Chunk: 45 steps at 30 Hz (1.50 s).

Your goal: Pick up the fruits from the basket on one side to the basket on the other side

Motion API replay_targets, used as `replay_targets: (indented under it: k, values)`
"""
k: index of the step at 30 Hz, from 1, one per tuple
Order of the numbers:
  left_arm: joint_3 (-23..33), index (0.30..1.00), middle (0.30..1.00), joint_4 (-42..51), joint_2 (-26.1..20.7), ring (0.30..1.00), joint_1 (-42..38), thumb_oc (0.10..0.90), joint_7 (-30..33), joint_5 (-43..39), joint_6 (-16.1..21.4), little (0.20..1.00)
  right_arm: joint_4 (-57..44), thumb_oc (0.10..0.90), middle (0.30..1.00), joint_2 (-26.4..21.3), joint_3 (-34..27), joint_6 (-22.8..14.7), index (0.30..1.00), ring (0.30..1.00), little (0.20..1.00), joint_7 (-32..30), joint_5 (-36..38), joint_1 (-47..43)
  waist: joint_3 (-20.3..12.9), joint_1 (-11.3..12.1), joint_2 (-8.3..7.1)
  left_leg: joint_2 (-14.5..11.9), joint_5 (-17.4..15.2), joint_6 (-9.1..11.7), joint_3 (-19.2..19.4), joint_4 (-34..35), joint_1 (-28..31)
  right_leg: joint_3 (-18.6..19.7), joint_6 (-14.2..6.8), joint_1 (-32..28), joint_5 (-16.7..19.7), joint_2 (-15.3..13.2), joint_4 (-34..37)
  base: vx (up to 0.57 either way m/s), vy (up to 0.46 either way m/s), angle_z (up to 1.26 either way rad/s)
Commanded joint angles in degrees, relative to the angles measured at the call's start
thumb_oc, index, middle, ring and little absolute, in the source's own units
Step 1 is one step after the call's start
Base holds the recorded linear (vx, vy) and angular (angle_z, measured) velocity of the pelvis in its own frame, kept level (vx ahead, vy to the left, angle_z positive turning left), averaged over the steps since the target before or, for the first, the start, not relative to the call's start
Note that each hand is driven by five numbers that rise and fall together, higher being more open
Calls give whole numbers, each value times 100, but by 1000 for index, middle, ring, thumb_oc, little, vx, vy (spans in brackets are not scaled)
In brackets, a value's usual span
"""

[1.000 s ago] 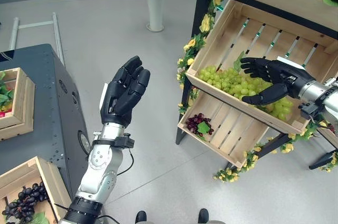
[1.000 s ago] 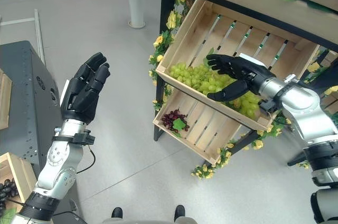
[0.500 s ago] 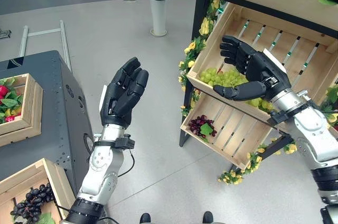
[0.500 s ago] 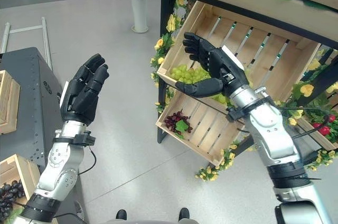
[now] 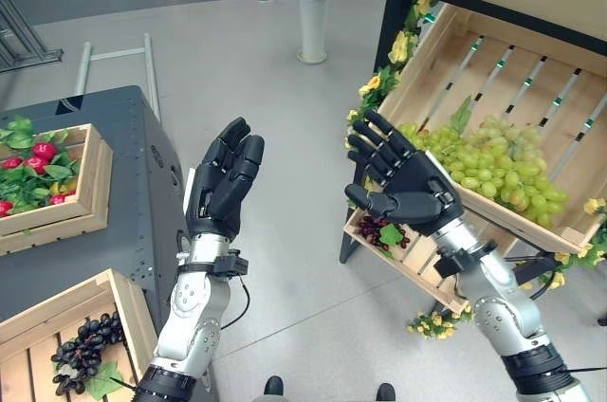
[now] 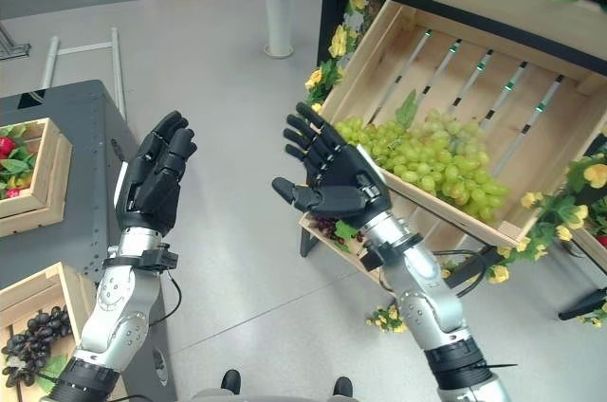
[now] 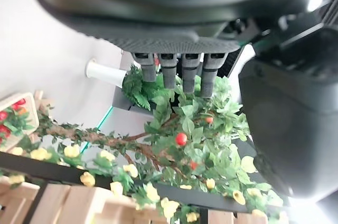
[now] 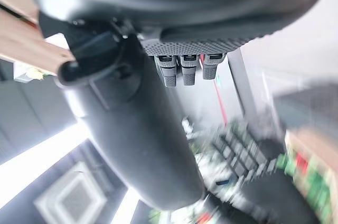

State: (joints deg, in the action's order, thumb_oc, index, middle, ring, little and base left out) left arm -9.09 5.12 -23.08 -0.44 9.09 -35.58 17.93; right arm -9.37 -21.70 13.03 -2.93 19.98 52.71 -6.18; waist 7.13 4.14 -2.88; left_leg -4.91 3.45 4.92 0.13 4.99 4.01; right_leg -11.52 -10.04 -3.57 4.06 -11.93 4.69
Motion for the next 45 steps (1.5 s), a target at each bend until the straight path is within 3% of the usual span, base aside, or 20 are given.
replay_targets:
  k: [1, 4, 6, 8, 9, 11, 14, 16, 22, 24, 28, 34, 39, 45]
  values:
    - [-27, 900, 900, 469, -180, 900, -363, 800, -6, 431, 719, 900, -257, 800, 900, 205, 127, -455, 900, 900, 900, 470, 525, -306, -229, 201, 50, 514, -424, -680, -119, -56, -34, 145, -69, 365, -185, -462, -1683, -7, 156, 28]
    - [20, 900, 900, 464, -205, 900, -326, 800, 28, 560, 667, 900, -54, 800, 900, 262, 320, -475, 900, 900, 900, 554, 347, -157, -188, 236, 89, 580, -416, -753, -232, -83, -62, 269, -16, 616, -122, -413, -2226, 6, 82, 22]
    - [126, 900, 900, 475, -306, 900, -255, 800, 54, 593, 551, 900, 108, 800, 900, 138, 567, -563, 900, 900, 900, 519, 245, 18, -181, 262, 116, 660, -372, -801, -378, -123, -113, 434, 68, 780, -161, -214, -2432, 56, -5, 37]
    - [150, 900, 900, 434, -337, 900, -246, 800, 112, 650, 544, 900, 183, 800, 900, 112, 644, -463, 900, 900, 900, 514, 366, 80, -204, 249, 120, 694, -319, -795, -456, -110, -142, 485, 120, 746, -301, -18, -2244, 68, -88, 49]
    - [152, 900, 900, 347, -320, 900, -251, 800, 180, 721, 563, 900, 350, 800, 900, 112, 718, -482, 900, 900, 900, 581, 159, 134, -245, 243, 99, 740, -263, -764, -591, -110, -209, 574, 179, 659, -356, 160, -1647, 75, -169, 44]
    - [139, 900, 900, 226, -278, 900, -298, 800, 179, 756, 625, 900, 404, 800, 900, 12, 792, -524, 900, 900, 900, 566, 127, 179, -280, 183, 89, 794, -270, -738, -732, -129, -304, 932, 166, 614, -261, 358, -885, 66, -238, 52]
    - [133, 900, 900, 134, -222, 900, -246, 800, -244, 612, 776, 900, 359, 800, 900, -12, 600, -817, 900, 900, 900, 377, -98, 478, -306, -23, 56, 943, -365, -725, -1140, -289, -485, 1840, 231, 603, 56, 730, -214, 50, -355, 150]
    - [121, 900, 900, 156, -248, 900, -221, 800, -247, 585, 815, 900, 336, 800, 900, -46, 544, -864, 900, 900, 900, 355, -185, 493, -271, -37, 45, 942, -379, -709, -1270, -356, -532, 1854, 262, 588, 22, 779, -276, 3, -332, 169]
    - [252, 900, 900, 221, -288, 900, -72, 800, 112, 465, 882, 900, 276, 800, 900, -238, 424, -497, 900, 900, 900, 449, -201, 423, -71, 66, -65, 630, -189, -416, -1279, -517, -613, 1284, 489, 217, -103, 921, -86, -16, -405, 88]
    - [310, 900, 900, 209, -234, 900, -1, 800, 32, 492, 870, 900, 280, 800, 900, -180, 466, -463, 900, 900, 900, 535, -195, 389, -1, 190, -100, 468, 3, -263, -1221, -431, -685, 1018, 544, 53, -141, 947, 31, -56, -381, 88]
    - [303, 900, 900, 182, -185, 900, -16, 800, -68, 549, 876, 900, 365, 800, 900, -157, 498, -548, 900, 900, 900, 436, -331, 312, 95, 248, -65, 393, 210, -181, -959, -277, -872, 753, 604, -57, -232, 1003, 31, -81, -139, 60]
    - [43, 900, 900, 122, -58, 900, -237, 800, 16, 625, 1035, 900, 553, 800, 900, -192, 407, -807, 900, 900, 900, 554, -331, 383, 159, 28, -85, 246, 10, -59, 36, -835, -1092, 84, 699, -129, -294, 900, 31, -81, 4, 129]
    - [-94, 900, 900, 161, -95, 900, -175, 800, -397, 379, 1011, 900, 485, 800, 900, -146, 240, -1094, 900, 900, 900, 365, -342, 722, -77, -283, 84, -155, 234, 33, 1263, -179, -825, -459, 689, -186, -455, 880, 31, 41, 190, 85]
    - [-124, 900, 900, 353, -195, 900, 6, 800, -307, 375, 979, 900, 318, 800, 900, -123, 263, -1201, 900, 900, 900, 646, -203, 846, -237, -172, 113, 133, 43, -138, 845, 1, -572, -538, 469, -172, -334, 617, 31, 103, 253, 56]
